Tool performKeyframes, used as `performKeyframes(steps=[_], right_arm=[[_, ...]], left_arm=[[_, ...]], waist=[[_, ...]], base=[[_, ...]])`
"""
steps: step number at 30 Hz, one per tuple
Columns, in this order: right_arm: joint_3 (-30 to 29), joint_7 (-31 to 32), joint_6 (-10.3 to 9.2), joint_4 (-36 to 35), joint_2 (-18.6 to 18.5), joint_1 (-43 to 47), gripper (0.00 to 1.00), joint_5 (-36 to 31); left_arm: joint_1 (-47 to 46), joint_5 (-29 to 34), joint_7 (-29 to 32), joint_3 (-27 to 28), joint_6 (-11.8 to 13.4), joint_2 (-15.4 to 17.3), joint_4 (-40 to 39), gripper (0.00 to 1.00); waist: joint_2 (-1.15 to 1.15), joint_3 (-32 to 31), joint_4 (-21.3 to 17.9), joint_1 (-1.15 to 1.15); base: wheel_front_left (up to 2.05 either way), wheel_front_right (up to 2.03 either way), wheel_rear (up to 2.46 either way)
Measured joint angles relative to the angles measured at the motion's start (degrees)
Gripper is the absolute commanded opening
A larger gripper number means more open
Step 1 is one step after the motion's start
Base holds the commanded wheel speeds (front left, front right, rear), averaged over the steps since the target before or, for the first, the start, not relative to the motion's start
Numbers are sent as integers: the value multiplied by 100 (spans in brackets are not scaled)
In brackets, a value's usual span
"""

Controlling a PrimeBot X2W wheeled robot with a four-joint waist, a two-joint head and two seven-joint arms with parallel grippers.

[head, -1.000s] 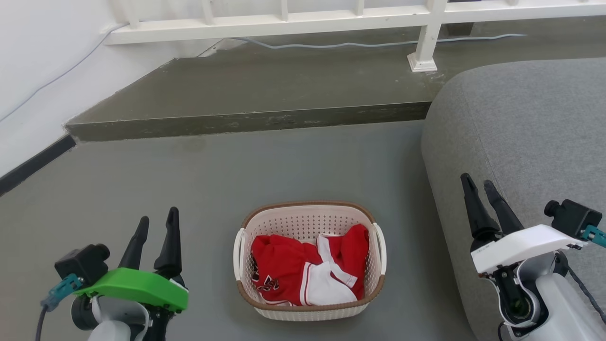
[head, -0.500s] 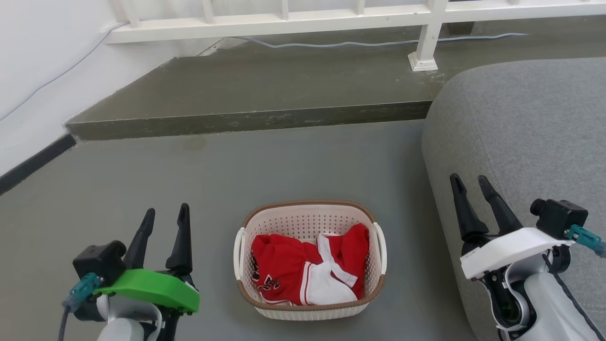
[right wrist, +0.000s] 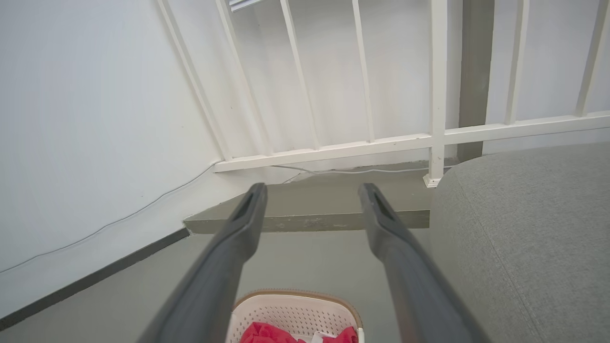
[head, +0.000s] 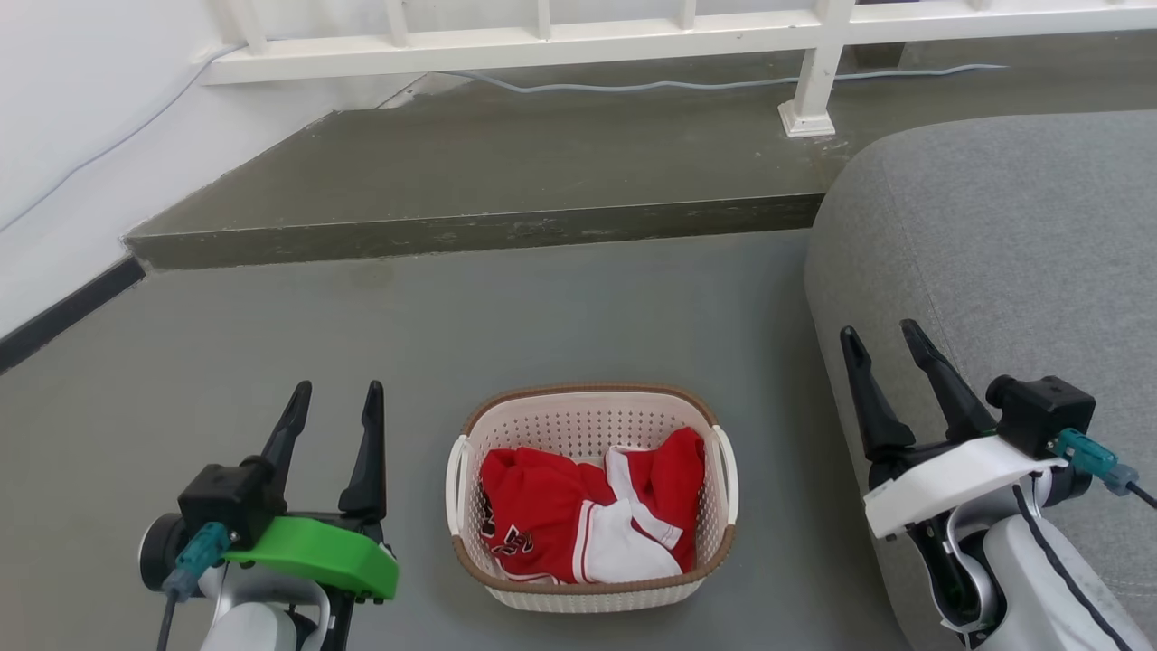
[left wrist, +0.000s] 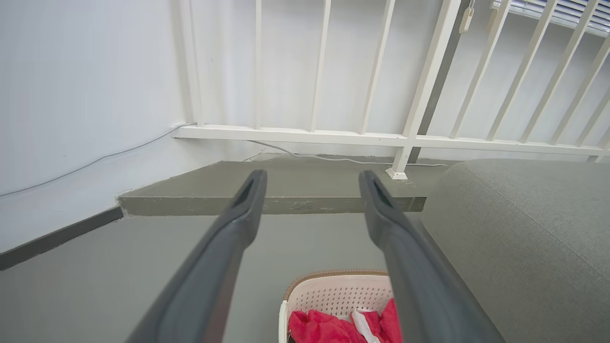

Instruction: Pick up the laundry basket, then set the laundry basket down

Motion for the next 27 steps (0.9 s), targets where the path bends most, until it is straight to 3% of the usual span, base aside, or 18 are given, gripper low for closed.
performKeyframes(steps=[7, 27], right_arm=[[46, -133, -2, -13, -27, -1, 100, -479], [-111, -140, -53, -8, 33, 0, 100, -560]], left_arm=[[-24, 465, -164, -30, -1, -5, -44, 100], [-58, 506, -164, 24, -21, -27, -88, 100]], waist=[[0, 11, 0, 0], [0, 223, -35, 0]], base=[[0, 0, 0], [0, 0, 0]])
